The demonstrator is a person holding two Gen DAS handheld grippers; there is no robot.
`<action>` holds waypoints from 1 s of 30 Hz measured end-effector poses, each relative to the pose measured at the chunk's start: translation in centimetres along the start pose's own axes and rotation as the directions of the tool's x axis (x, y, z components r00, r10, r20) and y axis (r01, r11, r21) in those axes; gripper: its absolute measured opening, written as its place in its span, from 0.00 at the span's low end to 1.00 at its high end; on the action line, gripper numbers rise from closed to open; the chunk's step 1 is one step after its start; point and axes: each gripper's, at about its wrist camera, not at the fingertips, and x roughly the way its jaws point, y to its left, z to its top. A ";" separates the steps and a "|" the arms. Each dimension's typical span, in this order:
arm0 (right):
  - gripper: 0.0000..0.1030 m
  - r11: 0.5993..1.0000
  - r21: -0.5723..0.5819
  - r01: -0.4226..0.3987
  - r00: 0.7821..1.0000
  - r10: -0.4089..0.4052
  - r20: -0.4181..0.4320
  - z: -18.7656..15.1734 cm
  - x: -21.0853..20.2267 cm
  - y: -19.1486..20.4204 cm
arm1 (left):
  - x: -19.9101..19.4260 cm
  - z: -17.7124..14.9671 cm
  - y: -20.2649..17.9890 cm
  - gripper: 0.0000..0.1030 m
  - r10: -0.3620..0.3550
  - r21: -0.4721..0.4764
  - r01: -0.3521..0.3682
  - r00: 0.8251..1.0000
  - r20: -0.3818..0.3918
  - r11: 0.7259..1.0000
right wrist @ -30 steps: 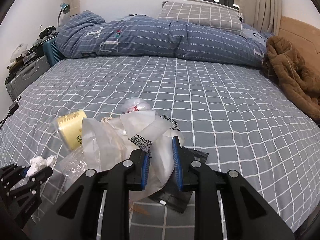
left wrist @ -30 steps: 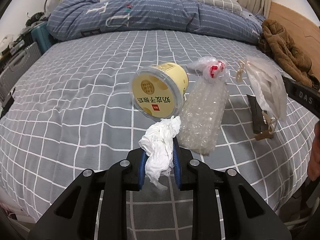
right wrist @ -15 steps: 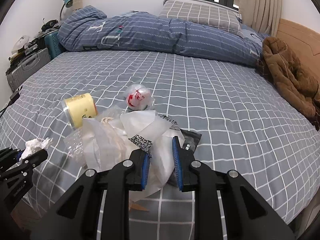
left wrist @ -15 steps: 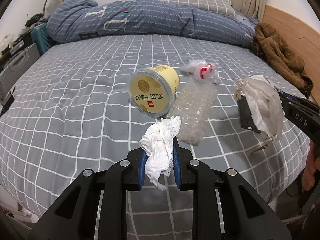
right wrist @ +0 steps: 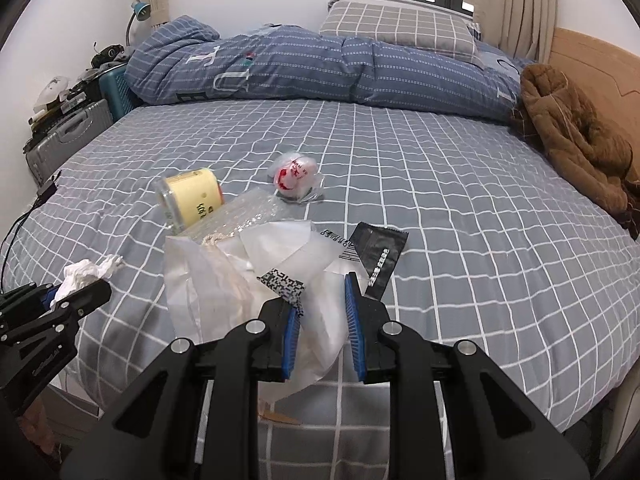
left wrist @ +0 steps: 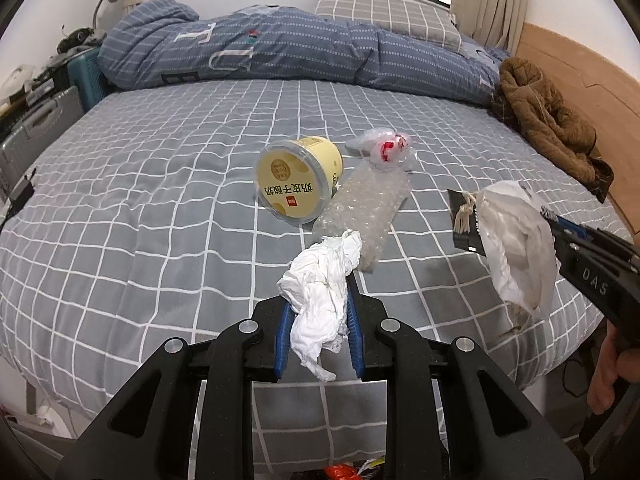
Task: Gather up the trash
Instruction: 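Lift the tissue and plastic bag and carry both over the bin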
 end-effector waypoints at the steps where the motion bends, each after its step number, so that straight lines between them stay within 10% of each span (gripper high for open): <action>1: 0.20 1.000 -0.001 0.001 1.000 -0.001 0.001 -0.2 -0.3 0.1 | -0.2 -0.1 -0.1 0.22 0.000 0.000 0.000 1.000 0.002 1.000; 30: 0.20 1.000 0.001 -0.019 1.000 0.019 0.011 -4.1 -6.3 1.5 | -4.1 -3.1 -0.5 0.22 -0.006 -0.037 0.006 1.000 0.005 0.999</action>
